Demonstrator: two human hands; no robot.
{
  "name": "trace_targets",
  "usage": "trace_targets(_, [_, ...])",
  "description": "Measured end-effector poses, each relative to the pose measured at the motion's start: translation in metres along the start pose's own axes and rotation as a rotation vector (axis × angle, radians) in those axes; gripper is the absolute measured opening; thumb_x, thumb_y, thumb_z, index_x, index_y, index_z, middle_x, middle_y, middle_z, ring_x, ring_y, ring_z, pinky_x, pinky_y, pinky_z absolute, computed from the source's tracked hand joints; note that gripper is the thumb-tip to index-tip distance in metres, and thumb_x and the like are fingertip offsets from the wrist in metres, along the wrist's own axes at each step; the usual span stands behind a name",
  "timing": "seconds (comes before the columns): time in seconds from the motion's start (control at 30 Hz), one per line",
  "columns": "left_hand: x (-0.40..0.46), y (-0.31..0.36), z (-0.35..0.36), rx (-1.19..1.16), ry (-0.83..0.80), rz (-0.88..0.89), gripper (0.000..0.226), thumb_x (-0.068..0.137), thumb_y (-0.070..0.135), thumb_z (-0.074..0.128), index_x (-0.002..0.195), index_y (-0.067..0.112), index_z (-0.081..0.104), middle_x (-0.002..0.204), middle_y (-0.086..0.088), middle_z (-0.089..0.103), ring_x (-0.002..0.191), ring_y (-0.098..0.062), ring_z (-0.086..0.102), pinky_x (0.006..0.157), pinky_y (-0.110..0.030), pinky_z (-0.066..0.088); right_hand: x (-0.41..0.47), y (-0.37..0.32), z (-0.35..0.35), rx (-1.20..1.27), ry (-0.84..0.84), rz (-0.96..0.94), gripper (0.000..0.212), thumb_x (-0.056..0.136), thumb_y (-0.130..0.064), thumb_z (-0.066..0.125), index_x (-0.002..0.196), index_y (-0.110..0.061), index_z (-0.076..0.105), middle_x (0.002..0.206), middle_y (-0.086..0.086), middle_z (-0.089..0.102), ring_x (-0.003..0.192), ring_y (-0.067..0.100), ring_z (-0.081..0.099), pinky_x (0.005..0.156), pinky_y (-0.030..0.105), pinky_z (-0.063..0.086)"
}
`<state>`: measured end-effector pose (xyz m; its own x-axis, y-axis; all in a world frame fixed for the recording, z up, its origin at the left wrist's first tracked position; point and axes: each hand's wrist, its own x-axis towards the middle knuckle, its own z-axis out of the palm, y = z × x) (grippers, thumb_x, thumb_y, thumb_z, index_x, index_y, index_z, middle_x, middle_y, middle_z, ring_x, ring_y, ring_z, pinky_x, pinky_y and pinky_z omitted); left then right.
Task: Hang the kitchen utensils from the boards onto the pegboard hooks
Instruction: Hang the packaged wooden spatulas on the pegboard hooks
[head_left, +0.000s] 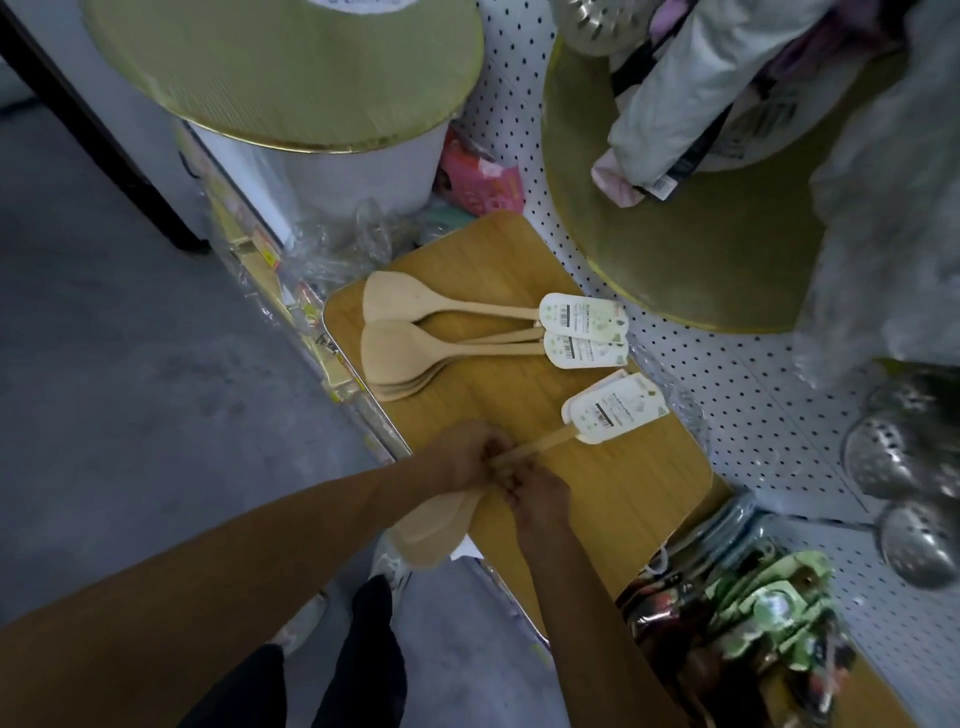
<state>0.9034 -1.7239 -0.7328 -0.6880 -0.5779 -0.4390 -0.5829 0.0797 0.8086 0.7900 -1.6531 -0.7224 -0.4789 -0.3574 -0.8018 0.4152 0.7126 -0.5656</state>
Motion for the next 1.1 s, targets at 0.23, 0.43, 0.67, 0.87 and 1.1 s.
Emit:
trace_targets(0.23, [-0.087, 0.062, 0.013, -0.194, 0.052, 0.010, 0.020, 0.081, 0.017, 0.080, 0.096, 0.005, 0.073, 0.086, 0.003, 0.067, 0.073, 0.003, 0.058, 0.069, -0.016, 0.045, -0.115, 0.008, -0.055, 0.029, 0.026, -0.094, 0.017, 0.090, -0.012, 0.069, 0.081, 0.003, 0.068, 0.062, 0.006, 0.063, 0.047, 0.012, 0.054, 0.046, 0.025, 0.045])
trace_targets(0.43, [-0.163, 0.155, 0.008, -0.206, -0.028, -0.002, 0.027, 0.081, 0.000, 0.078, 0.106, -0.004, 0.069, 0.076, 0.004, 0.058, 0.076, -0.010, 0.056, 0.059, -0.002, 0.042, -0.234, 0.006, -0.112, 0.209, 0.077, -0.153, 0.022, 0.092, -0.009, 0.064, 0.074, -0.002, 0.056, 0.057, 0.012, 0.056, 0.051, 0.024, 0.052, 0.051, 0.031, 0.043])
trace_targets(0.67, [-0.234, 0.258, 0.040, -0.208, -0.219, 0.008, 0.034, 0.087, -0.002, 0.072, 0.119, 0.005, 0.063, 0.081, 0.001, 0.053, 0.067, -0.009, 0.057, 0.051, -0.015, 0.048, -0.340, 0.025, -0.206, 0.294, 0.170, -0.206, 0.023, 0.091, 0.003, 0.052, 0.070, 0.000, 0.061, 0.063, 0.019, 0.058, 0.048, 0.025, 0.053, 0.048, 0.029, 0.048])
trace_targets(0.87, [-0.273, 0.314, 0.117, -0.081, -0.416, 0.052, 0.027, 0.086, -0.001, 0.072, 0.085, 0.022, 0.059, 0.083, -0.004, 0.054, 0.068, -0.018, 0.057, 0.053, -0.027, 0.046, -0.389, 0.071, -0.299, 0.426, 0.308, -0.217, 0.024, 0.091, 0.003, 0.056, 0.068, -0.003, 0.060, 0.052, 0.012, 0.062, 0.044, 0.023, 0.057, 0.051, 0.032, 0.052])
trace_targets(1.1, [-0.303, 0.377, 0.252, 0.015, -0.518, 0.080, 0.020, 0.091, 0.002, 0.067, 0.109, -0.004, 0.061, 0.074, -0.009, 0.055, 0.053, -0.016, 0.050, 0.042, -0.021, 0.044, -0.433, 0.144, -0.424, 0.473, 0.417, -0.273, 0.017, 0.094, 0.006, 0.049, 0.079, -0.001, 0.053, 0.067, 0.018, 0.061, 0.051, 0.022, 0.061, 0.049, 0.031, 0.050])
